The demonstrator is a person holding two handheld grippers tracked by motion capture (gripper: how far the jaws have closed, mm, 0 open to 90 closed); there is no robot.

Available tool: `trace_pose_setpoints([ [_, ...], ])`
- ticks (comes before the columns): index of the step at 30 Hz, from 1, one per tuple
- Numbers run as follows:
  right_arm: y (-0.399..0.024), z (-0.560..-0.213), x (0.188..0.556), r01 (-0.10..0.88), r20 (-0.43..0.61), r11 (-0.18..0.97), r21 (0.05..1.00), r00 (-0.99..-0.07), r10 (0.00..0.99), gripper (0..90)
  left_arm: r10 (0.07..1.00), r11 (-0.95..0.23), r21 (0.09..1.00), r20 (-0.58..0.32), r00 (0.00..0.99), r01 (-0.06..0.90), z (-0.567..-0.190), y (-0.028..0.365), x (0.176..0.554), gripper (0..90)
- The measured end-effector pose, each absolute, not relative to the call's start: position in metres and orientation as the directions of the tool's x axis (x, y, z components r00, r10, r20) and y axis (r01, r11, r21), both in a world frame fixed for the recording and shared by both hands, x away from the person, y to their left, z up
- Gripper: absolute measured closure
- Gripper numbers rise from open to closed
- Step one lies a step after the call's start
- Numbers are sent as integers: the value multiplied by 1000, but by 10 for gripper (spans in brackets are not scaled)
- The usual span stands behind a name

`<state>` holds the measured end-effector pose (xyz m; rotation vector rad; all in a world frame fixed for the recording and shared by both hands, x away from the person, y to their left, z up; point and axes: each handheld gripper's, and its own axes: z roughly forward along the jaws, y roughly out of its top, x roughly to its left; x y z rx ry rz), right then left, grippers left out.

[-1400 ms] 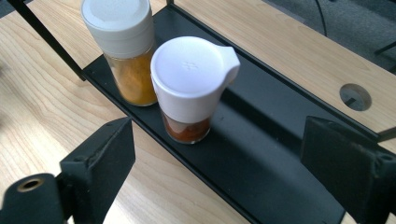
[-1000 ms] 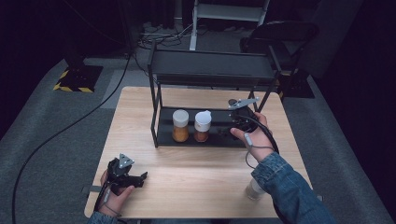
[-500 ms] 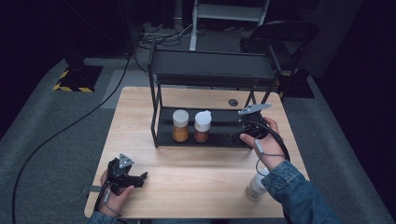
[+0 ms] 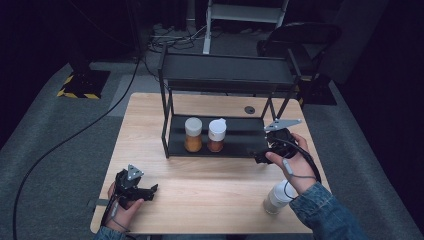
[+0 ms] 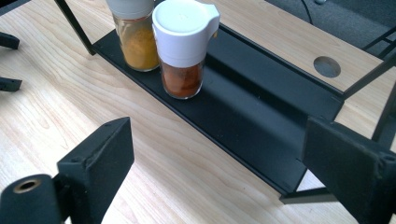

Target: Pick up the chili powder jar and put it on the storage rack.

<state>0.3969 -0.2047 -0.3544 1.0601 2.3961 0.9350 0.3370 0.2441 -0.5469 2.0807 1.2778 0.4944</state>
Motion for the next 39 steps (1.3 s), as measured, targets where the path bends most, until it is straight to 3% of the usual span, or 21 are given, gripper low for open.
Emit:
trace_pose_setpoints([
  [39, -250, -369, 339, 539, -28, 465, 702, -632, 774, 84, 890, -324, 688, -12, 456, 650, -547, 244, 337, 21],
])
